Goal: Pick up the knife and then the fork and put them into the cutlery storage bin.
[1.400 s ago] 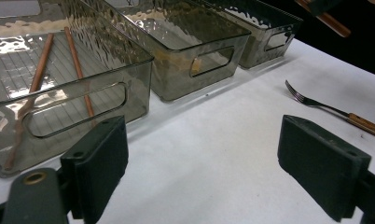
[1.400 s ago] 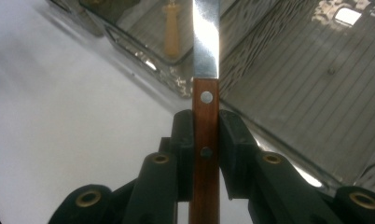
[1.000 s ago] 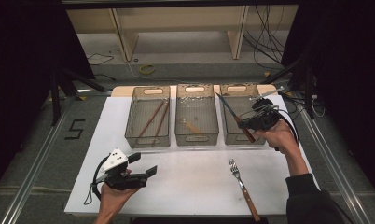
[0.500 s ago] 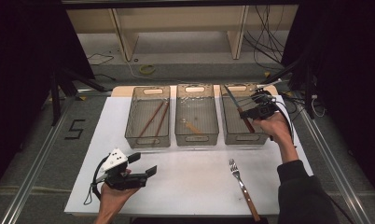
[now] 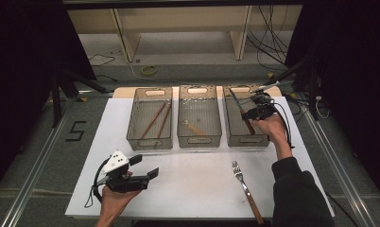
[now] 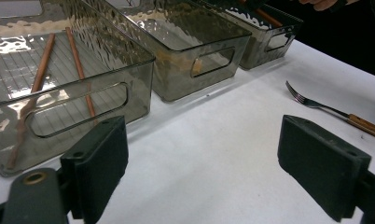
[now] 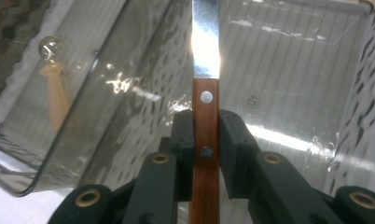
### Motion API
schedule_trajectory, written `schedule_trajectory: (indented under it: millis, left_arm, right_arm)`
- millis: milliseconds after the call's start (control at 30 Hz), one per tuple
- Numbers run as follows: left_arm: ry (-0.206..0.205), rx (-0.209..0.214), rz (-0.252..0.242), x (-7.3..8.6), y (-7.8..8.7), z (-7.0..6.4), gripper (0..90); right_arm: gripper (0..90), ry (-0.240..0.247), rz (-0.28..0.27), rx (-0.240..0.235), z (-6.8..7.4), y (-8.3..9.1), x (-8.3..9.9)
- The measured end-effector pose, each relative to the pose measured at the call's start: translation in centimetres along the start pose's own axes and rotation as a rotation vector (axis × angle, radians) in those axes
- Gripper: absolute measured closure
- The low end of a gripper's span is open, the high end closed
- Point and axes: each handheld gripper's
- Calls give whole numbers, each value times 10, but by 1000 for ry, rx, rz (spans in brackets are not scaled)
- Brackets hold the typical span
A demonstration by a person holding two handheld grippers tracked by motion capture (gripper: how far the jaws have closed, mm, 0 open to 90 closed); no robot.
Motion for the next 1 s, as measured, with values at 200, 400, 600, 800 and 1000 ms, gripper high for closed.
schedule_trajectory:
  millis: [200,400,600,800,1000]
  left_arm:
    - [-1,2,2,0,0,0,156]
    - [0,1,1,0,0,0,156]
    - [-2,0,1,0,0,0,156]
    - [0,-1,0,0,1,0,156]
    - [1,-1,2,0,1,0,156]
  right_arm:
    - [775,-4,6,11,1,-4,0]
    - [774,-16,14,20,2,-10,1]
    - [750,-21,25,16,5,-15,2]
    - [613,-2,26,-14,9,-12,3]
    - [534,64,-6,-49,18,6,15]
Point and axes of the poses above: each handheld gripper's, and its own axes: y roughly backward along the jaws, x roughly out of its underside, z roughly to its left, and after that the axes turned 15 degrees about -y, right-handed
